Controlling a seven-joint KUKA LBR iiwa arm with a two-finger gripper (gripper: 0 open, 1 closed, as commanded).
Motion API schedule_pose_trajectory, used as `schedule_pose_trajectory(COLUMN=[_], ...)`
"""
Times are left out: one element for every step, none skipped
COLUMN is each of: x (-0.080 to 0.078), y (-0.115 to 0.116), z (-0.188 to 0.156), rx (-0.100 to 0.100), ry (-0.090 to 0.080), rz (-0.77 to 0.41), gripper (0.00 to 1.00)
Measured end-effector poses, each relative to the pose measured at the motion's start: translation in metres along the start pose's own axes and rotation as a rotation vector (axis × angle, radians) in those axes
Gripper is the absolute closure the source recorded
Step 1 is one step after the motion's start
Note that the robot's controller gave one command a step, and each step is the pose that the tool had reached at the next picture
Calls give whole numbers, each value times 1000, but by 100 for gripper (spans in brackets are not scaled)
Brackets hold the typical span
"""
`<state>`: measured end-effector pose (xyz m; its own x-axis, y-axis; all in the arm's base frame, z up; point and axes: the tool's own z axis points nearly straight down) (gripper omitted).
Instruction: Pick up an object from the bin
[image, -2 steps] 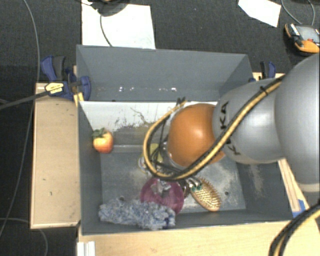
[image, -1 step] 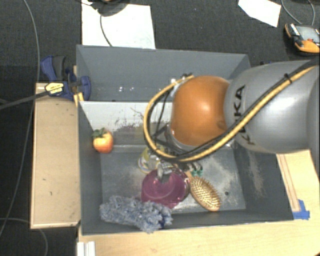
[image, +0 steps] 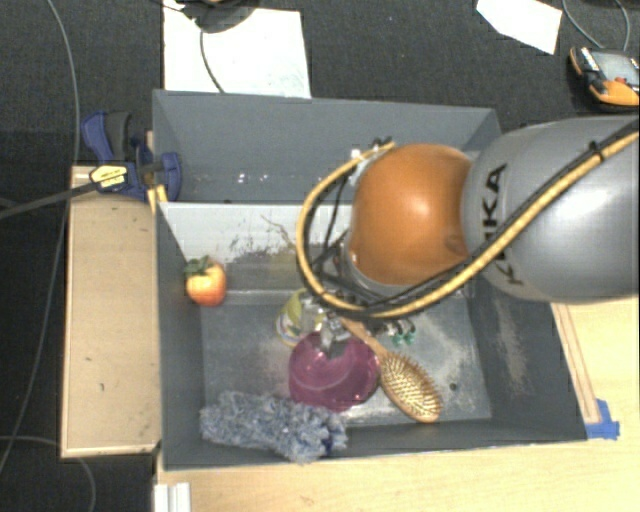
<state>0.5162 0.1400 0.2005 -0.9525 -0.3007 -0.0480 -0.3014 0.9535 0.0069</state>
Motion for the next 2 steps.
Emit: schedule_pose_trajectory(x=[-9,-20], y=[-7,-20], z=[21,9], rx=[-1,-3], ry=[9,6], rz=[-65,-83], gripper=[100,100])
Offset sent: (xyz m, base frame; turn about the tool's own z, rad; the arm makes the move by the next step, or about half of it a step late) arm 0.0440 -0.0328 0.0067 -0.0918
